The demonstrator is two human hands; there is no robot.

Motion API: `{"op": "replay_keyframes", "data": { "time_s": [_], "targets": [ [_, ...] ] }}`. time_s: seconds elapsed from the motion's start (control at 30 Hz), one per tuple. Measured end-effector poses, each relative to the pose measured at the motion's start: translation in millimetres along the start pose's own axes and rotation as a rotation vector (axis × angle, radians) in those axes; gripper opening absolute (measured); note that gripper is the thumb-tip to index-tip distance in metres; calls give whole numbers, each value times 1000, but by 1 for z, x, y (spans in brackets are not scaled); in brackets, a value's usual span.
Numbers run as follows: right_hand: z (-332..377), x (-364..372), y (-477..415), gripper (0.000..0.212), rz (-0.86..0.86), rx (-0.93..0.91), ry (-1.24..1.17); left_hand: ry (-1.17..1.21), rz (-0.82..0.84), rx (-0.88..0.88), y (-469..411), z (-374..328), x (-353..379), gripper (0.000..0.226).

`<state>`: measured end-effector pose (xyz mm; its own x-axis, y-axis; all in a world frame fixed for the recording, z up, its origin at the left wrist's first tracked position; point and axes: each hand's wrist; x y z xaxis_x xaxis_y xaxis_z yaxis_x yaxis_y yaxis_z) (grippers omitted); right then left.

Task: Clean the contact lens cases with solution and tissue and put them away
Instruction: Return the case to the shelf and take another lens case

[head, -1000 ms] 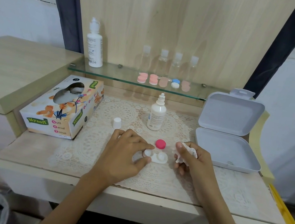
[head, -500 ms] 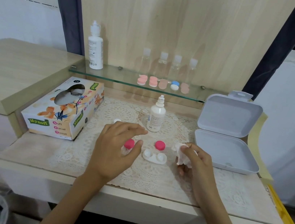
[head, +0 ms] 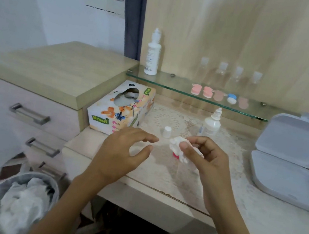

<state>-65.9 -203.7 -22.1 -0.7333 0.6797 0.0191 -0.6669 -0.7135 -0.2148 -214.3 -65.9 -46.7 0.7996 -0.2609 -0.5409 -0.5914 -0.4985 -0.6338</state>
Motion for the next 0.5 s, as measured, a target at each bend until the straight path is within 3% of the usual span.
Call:
{"op": "replay_keyframes", "data": {
  "time_s": [0.23, 0.37, 0.5],
  "targets": [
    [-12, 89, 4, 17, 207, 27, -92, -135, -157, -60, 36, 35, -71, 16],
    [-15, 148, 20, 8, 377, 48, -143, -139, -287, -195, 69, 58, -122, 16],
    [-36, 214, 37, 17, 516, 3, -17, -216, -351, -376, 108, 92, -168, 18]
  ]
}}
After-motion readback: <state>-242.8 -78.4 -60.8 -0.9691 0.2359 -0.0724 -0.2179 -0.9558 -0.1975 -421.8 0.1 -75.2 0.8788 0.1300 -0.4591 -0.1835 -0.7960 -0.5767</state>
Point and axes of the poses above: each hand's wrist, its own y-axis away from the middle knuckle, its own x-axis out of the palm, z = x × y, and after that the axes turned 2 degrees about -z, right-handed
